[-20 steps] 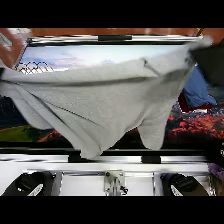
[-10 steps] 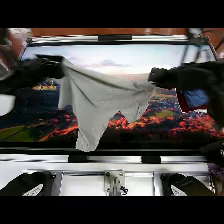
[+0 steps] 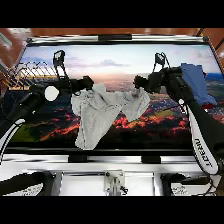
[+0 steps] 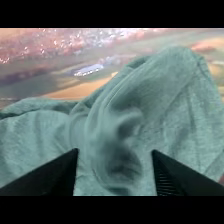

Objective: Fold the shirts.

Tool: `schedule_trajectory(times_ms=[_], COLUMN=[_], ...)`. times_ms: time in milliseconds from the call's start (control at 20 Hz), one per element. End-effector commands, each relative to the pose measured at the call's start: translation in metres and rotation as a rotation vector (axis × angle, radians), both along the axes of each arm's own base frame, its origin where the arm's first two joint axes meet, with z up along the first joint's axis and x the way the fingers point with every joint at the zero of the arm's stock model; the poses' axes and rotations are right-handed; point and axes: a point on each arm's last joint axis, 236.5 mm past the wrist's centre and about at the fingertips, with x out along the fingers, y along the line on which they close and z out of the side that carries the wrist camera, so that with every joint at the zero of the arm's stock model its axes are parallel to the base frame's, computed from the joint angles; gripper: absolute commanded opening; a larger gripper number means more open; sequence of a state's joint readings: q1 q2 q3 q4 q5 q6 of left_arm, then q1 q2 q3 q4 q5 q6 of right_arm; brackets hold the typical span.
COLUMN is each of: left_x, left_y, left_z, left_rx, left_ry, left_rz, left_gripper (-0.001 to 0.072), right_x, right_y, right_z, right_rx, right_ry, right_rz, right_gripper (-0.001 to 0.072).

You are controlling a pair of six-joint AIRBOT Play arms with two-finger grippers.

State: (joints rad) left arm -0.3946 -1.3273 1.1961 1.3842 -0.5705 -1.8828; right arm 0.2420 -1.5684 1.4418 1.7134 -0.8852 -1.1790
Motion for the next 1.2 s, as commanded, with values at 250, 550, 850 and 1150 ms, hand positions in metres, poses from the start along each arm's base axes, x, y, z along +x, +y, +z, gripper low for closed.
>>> schedule_trajectory(times_ms=[250, 550, 850, 1150], left_x=[-0.162, -0.252, -0.254, -0.253], left_y=[0.105, 0.090, 0.068, 0.047], left_z=[-0.069, -0.147, -0.190, -0.197], left_rx=[0.228, 0.069, -0.069, -0.099], left_ry=[0.741, 0.833, 0.787, 0.784], left_rz=[-0.172, -0.151, -0.029, -0.041], left_gripper=[0.0660, 0.0676, 0.0660, 0.0292], right_x=[-0.053, -0.127, -0.107, -0.096], right_y=[-0.113, -0.144, -0.135, -0.136], right_z=[0.041, 0.033, 0.036, 0.030], right_rx=[-0.079, 0.021, 0.043, 0.058], right_ry=[0.174, 0.447, 0.369, 0.354], right_rz=[0.138, 0.209, 0.184, 0.120], right_gripper=[0.0589, 0.0586, 0.0586, 0.0586])
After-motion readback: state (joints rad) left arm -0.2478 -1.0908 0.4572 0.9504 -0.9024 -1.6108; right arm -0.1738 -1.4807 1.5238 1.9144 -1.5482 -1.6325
